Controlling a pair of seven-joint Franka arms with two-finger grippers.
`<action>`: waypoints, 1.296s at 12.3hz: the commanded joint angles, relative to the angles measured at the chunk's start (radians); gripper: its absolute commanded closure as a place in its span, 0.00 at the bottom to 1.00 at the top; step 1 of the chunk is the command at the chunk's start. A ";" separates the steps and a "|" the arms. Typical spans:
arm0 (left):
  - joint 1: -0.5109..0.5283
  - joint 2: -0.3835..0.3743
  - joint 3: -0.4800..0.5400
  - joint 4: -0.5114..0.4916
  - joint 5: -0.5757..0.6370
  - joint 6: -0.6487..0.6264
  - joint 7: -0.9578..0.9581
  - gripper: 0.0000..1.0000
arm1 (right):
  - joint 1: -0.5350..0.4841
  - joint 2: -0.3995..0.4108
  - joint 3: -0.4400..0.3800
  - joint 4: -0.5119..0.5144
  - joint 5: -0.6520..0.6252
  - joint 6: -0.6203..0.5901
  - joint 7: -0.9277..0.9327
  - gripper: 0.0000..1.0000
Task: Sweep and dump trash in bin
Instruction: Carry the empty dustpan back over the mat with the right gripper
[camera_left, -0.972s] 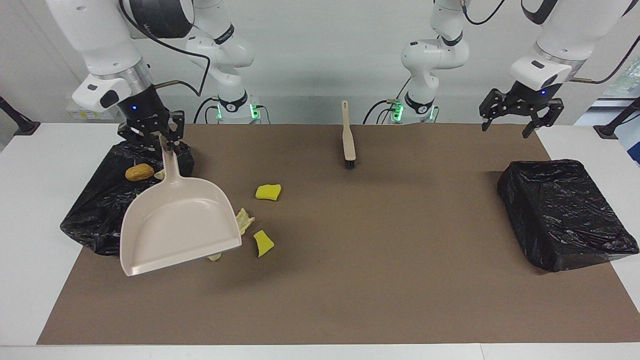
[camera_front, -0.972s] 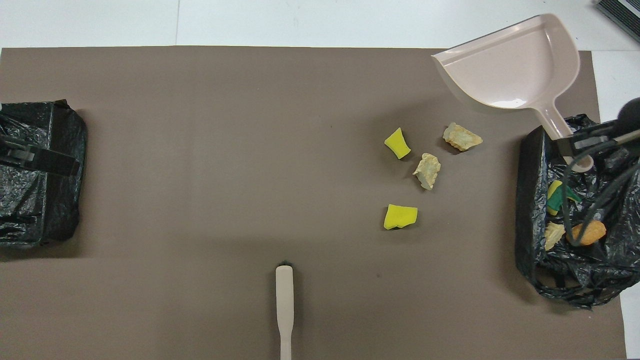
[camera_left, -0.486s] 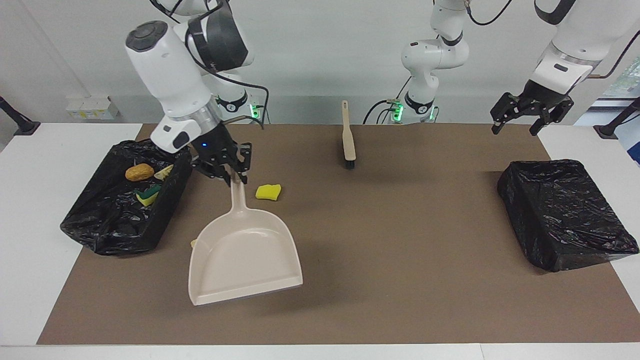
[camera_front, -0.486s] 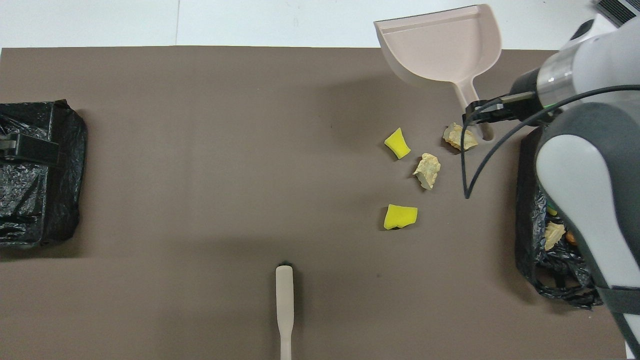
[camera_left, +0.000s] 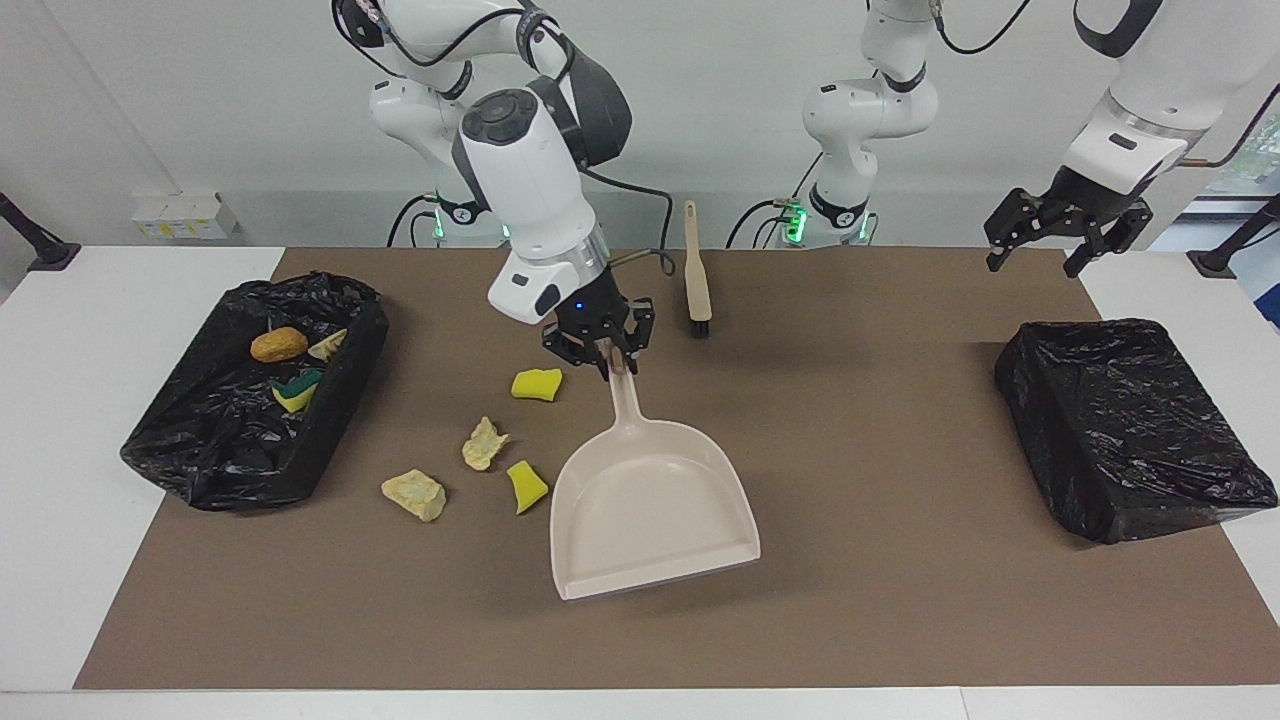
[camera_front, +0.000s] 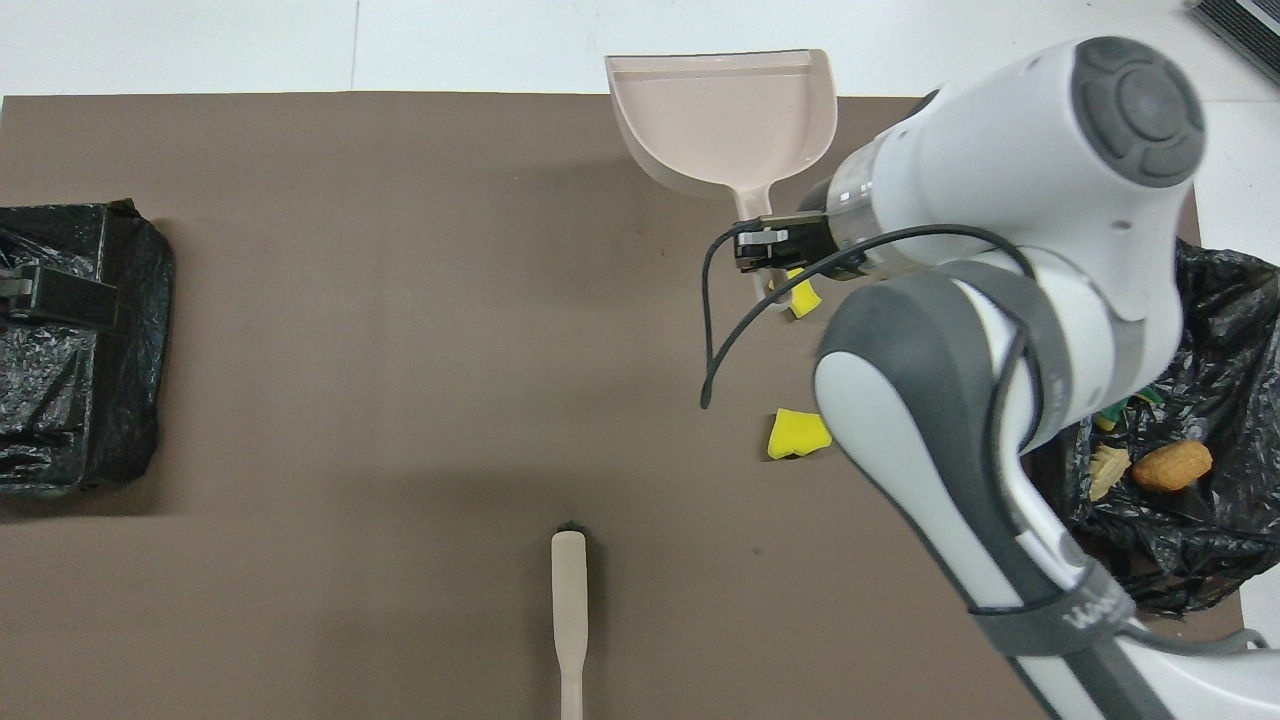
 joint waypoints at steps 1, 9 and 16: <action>0.019 0.006 -0.010 0.023 -0.010 -0.012 0.019 0.00 | 0.062 0.062 -0.002 -0.015 -0.072 0.083 0.054 1.00; 0.017 -0.003 -0.011 0.024 -0.010 -0.015 0.016 0.00 | 0.194 0.206 -0.005 0.060 -0.208 0.085 0.313 1.00; 0.019 -0.005 -0.010 0.022 -0.010 -0.015 0.016 0.00 | 0.197 0.240 0.000 0.045 -0.185 0.181 0.455 1.00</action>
